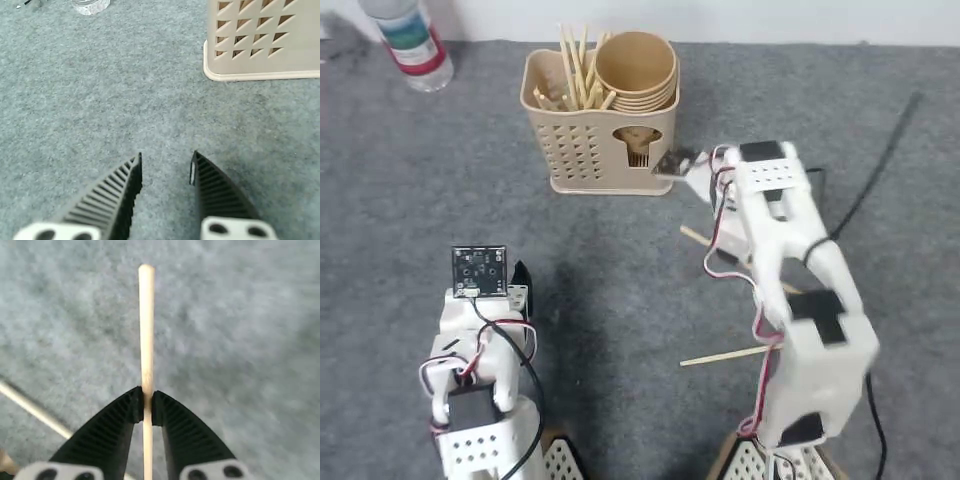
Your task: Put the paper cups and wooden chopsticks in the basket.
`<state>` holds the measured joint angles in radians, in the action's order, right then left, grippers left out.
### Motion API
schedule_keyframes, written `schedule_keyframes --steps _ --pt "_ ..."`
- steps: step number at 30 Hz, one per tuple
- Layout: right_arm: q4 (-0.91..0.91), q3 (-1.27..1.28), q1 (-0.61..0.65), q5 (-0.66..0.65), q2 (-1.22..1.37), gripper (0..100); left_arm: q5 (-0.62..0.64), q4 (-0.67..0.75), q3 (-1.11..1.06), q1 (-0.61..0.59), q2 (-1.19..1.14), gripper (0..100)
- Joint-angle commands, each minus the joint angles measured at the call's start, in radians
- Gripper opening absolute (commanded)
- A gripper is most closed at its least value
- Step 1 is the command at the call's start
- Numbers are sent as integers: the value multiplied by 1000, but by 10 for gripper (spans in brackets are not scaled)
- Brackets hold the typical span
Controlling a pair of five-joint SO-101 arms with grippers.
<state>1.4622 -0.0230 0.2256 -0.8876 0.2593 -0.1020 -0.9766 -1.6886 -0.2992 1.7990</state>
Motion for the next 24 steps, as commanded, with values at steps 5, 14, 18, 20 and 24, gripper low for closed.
schedule_keyframes --steps 5,14,18,20,24 --pt "-19 -74 35 137 -492 6 -6 -3 4 5 17 148" --pt "-298 -132 211 477 -828 6 -6 -8 4 5 17 148" --pt "-562 -133 222 635 -808 6 -6 -6 4 5 15 148" --pt "-720 -140 226 684 -748 6 -6 -5 4 5 15 148" --pt "-940 -250 288 704 -555 6 -6 -5 4 5 15 148"
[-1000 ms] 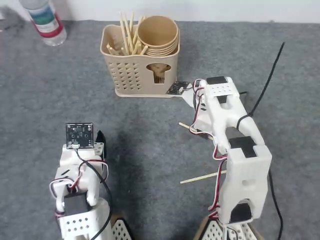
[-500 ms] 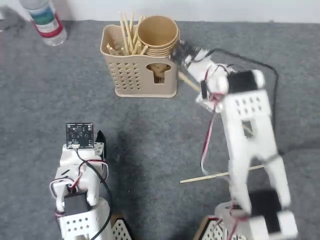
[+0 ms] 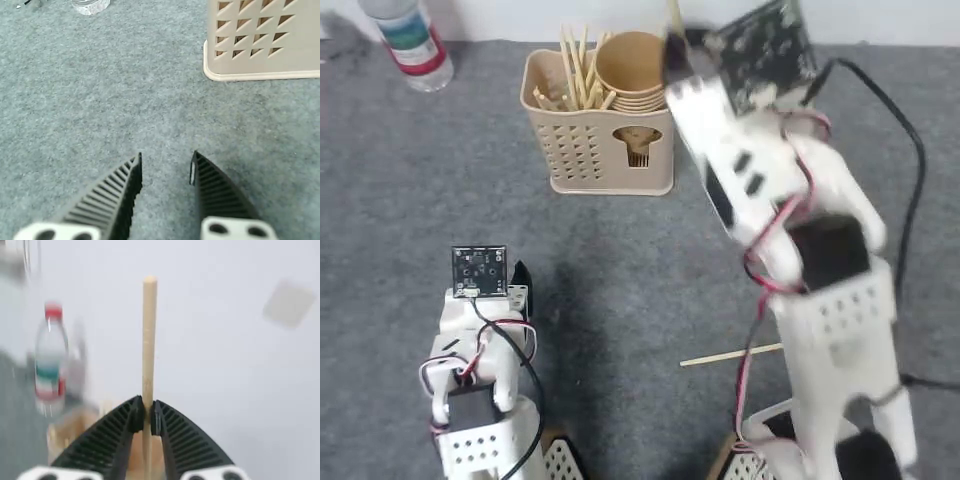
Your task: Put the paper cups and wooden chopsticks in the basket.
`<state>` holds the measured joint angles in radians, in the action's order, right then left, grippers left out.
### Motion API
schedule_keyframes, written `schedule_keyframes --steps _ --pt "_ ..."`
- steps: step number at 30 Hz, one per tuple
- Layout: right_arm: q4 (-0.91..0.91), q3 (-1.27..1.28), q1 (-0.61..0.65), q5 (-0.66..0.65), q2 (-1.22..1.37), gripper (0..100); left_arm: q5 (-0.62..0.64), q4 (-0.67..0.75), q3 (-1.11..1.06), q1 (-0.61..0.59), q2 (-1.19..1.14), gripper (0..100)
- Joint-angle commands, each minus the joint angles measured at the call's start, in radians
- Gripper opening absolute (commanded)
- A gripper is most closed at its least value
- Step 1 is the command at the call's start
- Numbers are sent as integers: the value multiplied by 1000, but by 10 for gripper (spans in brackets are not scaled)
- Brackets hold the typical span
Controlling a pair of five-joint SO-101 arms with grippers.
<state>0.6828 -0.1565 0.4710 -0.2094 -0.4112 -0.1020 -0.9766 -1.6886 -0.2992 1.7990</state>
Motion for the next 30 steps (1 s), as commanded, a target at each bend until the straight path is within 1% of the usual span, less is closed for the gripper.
schedule_keyframes --steps 1,8,10,13,17,21,22,23,25,26,27,28,30 --pt "-177 -175 67 25 180 6 -6 -5 4 5 15 148" --pt "-179 -766 200 17 717 6 -6 -3 4 6 15 148" --pt "-163 -925 226 -29 865 6 -6 -3 4 6 15 148" --pt "-88 -1134 248 -107 1061 6 -6 -3 4 6 15 148" --pt "-7 -1349 243 -132 1254 6 -6 -3 4 6 17 148" --pt "93 -1517 229 -129 1343 9 -6 -3 4 6 17 148" --pt "119 -1533 228 -126 1348 28 -6 -3 4 6 17 148" --pt "143 -1528 228 -126 1343 69 -6 -3 4 6 17 148" --pt "202 -1522 228 -120 1323 188 -6 -3 4 6 17 148" --pt "232 -1519 228 -97 1313 240 -6 -3 4 6 17 148" --pt "262 -1521 226 -63 1303 264 -6 -3 4 6 17 148" --pt "280 -1521 225 -37 1293 262 -6 -3 4 6 17 148" --pt "302 -1521 216 -25 1265 239 -6 -3 4 6 17 148"
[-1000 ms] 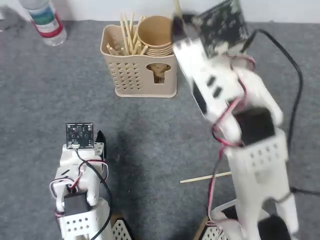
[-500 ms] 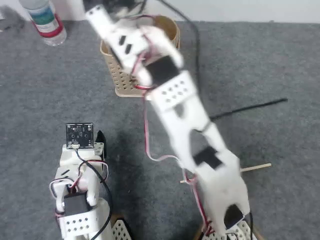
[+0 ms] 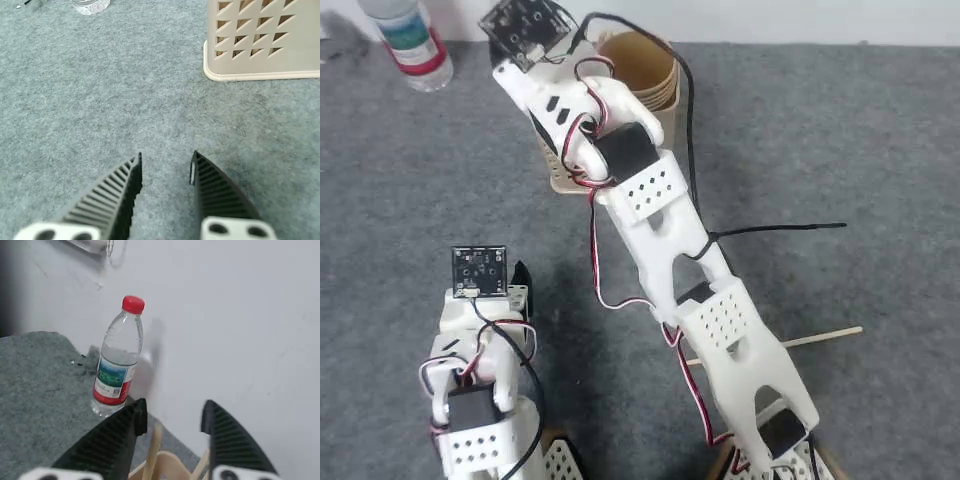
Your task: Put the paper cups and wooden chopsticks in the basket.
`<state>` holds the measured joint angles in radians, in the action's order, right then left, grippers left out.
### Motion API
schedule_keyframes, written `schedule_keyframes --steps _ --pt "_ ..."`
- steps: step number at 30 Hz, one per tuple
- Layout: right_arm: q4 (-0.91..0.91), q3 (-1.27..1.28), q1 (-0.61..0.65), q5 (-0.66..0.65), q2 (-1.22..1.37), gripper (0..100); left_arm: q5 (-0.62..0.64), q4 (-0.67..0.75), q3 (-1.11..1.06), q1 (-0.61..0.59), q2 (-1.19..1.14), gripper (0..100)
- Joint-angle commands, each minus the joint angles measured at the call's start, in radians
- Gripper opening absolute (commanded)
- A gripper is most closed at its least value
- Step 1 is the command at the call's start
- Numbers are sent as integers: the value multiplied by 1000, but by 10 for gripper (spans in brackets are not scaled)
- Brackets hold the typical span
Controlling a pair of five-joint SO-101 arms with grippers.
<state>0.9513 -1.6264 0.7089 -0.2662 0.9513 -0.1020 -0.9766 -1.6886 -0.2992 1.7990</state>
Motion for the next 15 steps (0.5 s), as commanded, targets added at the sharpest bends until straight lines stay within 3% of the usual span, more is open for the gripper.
schedule_keyframes --steps 1,6,15 --pt "38 -51 -27 32 -111 228 -6 -3 4 6 17 148" --pt "114 -51 -54 34 -186 216 -6 -2 4 6 17 148" --pt "510 -44 -154 34 -375 215 -6 -2 4 6 17 148"
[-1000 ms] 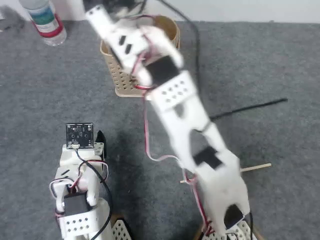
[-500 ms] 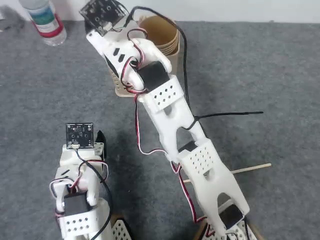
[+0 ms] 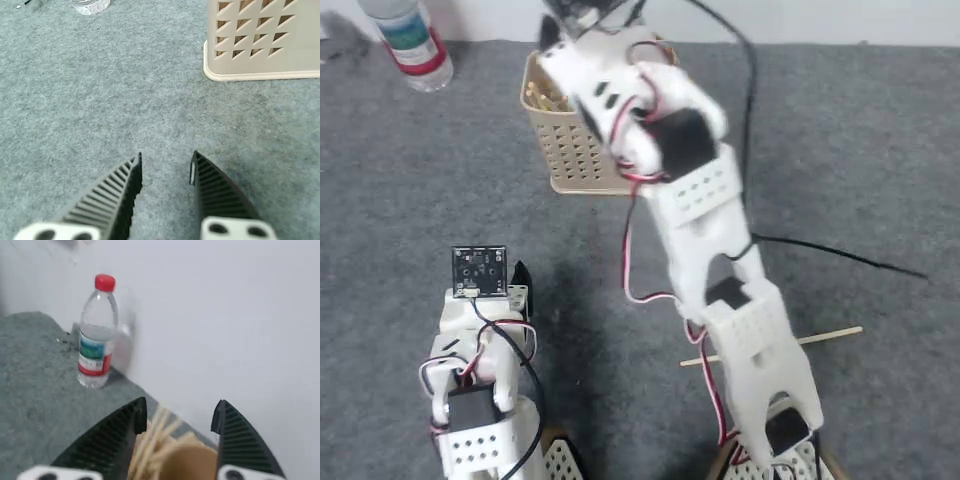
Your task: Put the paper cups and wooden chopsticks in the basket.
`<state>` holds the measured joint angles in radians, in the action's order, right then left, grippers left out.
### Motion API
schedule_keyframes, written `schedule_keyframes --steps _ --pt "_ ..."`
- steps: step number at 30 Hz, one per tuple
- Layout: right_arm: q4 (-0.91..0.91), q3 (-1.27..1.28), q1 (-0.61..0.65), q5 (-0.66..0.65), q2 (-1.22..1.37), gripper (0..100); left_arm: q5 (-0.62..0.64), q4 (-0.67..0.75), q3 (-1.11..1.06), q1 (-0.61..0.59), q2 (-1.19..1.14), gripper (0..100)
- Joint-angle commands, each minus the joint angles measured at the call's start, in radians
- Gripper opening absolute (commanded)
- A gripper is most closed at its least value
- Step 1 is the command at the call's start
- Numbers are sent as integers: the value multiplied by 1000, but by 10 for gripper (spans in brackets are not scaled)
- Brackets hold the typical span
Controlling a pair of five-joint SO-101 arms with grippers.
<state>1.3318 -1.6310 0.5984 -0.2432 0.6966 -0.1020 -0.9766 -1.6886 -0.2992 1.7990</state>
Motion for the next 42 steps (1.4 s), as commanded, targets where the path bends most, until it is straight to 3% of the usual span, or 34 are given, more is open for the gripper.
schedule_keyframes --steps 1,5,9,14,20,29,36,42 --pt "193 -40 -56 9 -139 215 -6 -2 4 6 17 148" --pt "444 -38 -105 -9 -182 215 -6 -2 4 6 17 148" --pt "472 91 -182 -86 -226 213 -6 -5 4 6 17 148" --pt "467 545 -186 -163 -421 213 -6 -3 4 5 15 148" --pt "460 1085 -85 -308 -705 213 -6 -3 4 3 15 148" --pt "320 1735 -150 -496 -1020 216 -6 -5 4 3 15 148" --pt "53 2315 -251 -832 -1218 216 -6 -3 4 3 15 148" --pt "16 2472 -265 -911 -1250 215 -6 -3 4 3 15 148"
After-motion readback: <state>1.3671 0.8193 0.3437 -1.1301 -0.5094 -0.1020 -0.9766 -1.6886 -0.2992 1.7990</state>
